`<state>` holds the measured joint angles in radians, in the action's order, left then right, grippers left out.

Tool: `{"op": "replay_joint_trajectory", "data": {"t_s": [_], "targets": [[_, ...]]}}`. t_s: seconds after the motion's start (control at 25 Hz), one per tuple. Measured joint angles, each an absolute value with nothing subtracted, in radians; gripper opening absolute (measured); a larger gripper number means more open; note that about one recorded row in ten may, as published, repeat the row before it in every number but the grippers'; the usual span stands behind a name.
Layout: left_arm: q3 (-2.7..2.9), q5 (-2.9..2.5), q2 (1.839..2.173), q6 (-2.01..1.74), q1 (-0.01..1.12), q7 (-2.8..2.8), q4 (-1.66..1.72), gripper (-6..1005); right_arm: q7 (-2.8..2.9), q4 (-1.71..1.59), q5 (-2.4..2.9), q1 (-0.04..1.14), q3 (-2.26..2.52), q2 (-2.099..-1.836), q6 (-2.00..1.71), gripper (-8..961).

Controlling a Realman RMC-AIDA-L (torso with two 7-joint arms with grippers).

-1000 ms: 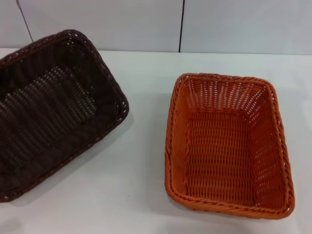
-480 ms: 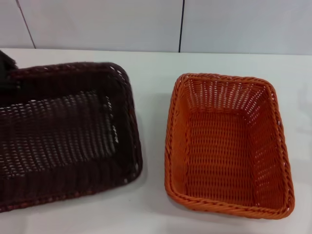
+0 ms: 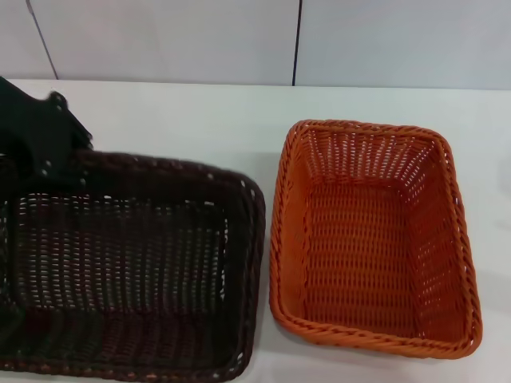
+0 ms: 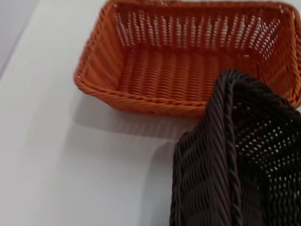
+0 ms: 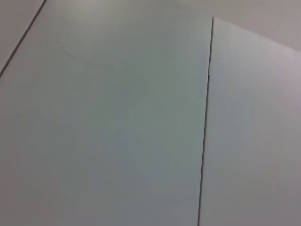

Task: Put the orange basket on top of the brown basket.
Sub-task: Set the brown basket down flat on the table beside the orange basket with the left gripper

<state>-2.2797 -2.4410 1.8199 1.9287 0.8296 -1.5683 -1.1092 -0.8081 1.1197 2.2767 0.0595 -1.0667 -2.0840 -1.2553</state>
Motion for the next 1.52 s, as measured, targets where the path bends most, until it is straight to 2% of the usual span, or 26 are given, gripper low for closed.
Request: {"op": "replay_joint_trajectory", "data": {"t_s": [0.24, 0.36, 0.44, 1.0, 1.52], "targets": [[-2.255, -2.441, 1.852, 1.893, 0.830, -1.594, -1.076, 196, -0.844, 1.130, 2.268, 0.053, -1.053, -2.083, -1.261, 665], [-2.255, -2.441, 1.852, 1.893, 0.830, -1.594, -1.076, 196, -0.845, 1.133, 2.261, 0.052, -1.053, -2.082, -1.261, 665], [-2.277, -2.434, 1.871, 1.821, 0.823, -1.598, -1.039, 196, -0.845, 1.133, 2.261, 0.053, -1.052, -2.082, -1.261, 665], [-2.297, -2.443, 1.871, 1.779, 0.840, -1.595, -0.962, 195, -0.847, 1.154, 2.261, 0.055, -1.042, -2.079, -1.260, 665], [-2.311, -2.443, 1.874, 1.749, 0.841, -1.603, -0.975, 527, -0.860, 1.167, 2.261, 0.052, -1.042, -2.078, -1.253, 665]]}}
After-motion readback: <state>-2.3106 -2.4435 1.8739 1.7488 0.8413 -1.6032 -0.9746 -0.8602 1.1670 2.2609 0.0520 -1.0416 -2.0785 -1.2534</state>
